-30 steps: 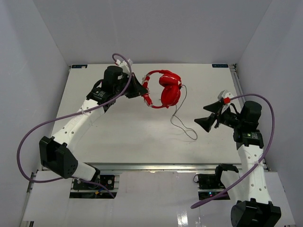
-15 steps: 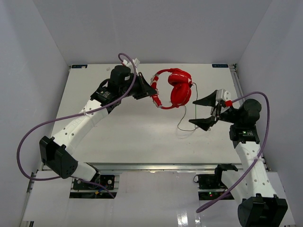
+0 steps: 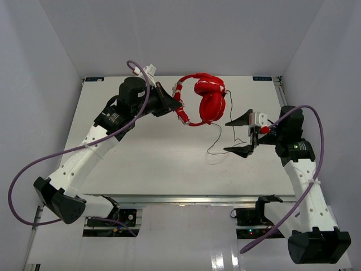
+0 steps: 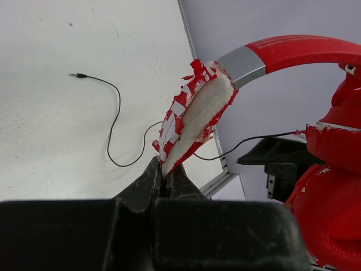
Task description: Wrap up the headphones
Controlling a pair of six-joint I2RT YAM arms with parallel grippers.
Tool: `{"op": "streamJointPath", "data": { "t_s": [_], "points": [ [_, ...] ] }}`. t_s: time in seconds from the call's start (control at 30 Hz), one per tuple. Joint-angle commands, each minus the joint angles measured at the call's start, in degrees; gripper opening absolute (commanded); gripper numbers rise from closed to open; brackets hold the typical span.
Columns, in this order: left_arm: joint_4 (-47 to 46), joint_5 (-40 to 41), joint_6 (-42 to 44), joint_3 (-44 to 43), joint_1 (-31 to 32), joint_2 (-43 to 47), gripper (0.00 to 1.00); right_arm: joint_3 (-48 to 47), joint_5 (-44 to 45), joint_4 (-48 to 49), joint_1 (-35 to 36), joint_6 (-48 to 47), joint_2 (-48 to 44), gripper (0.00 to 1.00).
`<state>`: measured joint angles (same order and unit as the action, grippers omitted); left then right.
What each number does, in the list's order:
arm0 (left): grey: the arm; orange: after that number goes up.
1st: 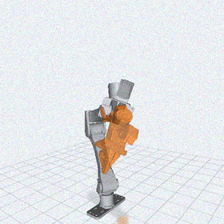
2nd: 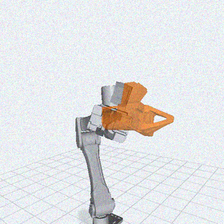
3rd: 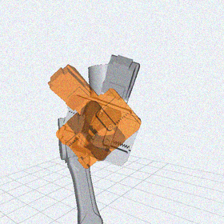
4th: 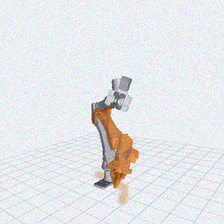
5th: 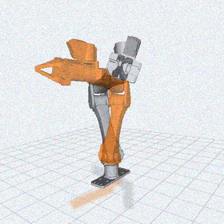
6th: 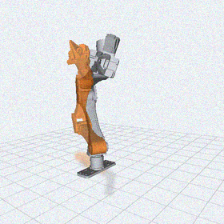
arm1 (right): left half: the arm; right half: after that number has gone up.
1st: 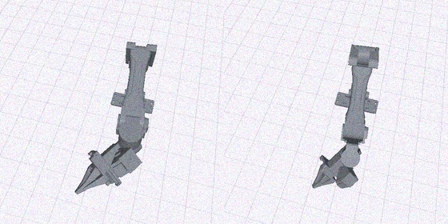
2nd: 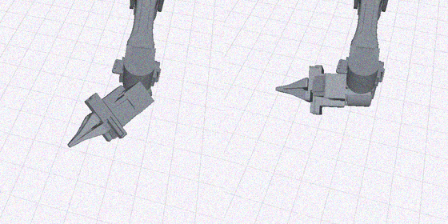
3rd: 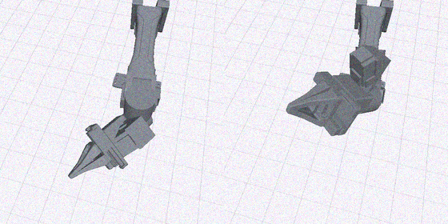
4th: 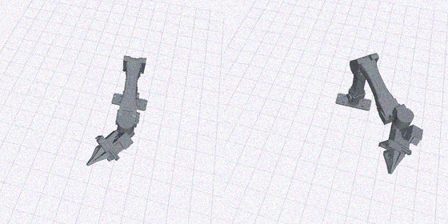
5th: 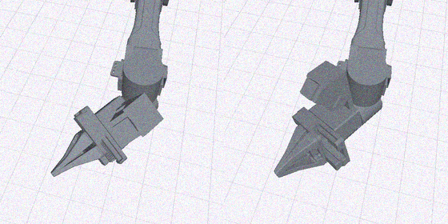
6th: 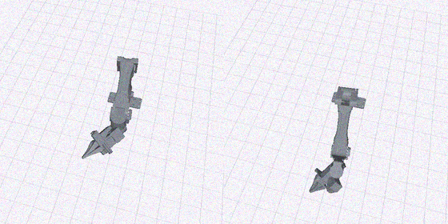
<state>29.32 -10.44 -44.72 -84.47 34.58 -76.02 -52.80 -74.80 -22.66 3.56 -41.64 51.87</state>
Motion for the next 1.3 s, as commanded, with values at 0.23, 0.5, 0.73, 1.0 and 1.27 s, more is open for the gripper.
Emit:
{"op": "streamJointPath", "data": {
  "t_s": [0.23,0.5,0.73,1.0,1.27],
  "points": [
    [0.19,1.62,0.76,-1.64,0.21,3.84,0.00,11.70,29.95,27.78,0.22,29.89,-10.03,0.98],
    [-0.04,-0.45,-0.79,-2.18,0.31,4.56,0.00,13.01,18.88,31.27,3.53,33.27,1.51,0.91],
    [0.08,4.11,-1.13,-8.29,0.31,3.73,0.00,17.50,14.74,18.79,8.94,11.56,4.93,0.76],
    [-0.69,7.77,-3.35,-14.54,0.31,1.91,0.00,21.79,6.53,12.21,10.38,1.32,1.96,0.45],
    [-3.21,12.54,-5.90,-14.76,0.31,1.49,0.00,17.04,8.44,6.40,10.94,1.64,-1.06,0.08]
  ]
}}
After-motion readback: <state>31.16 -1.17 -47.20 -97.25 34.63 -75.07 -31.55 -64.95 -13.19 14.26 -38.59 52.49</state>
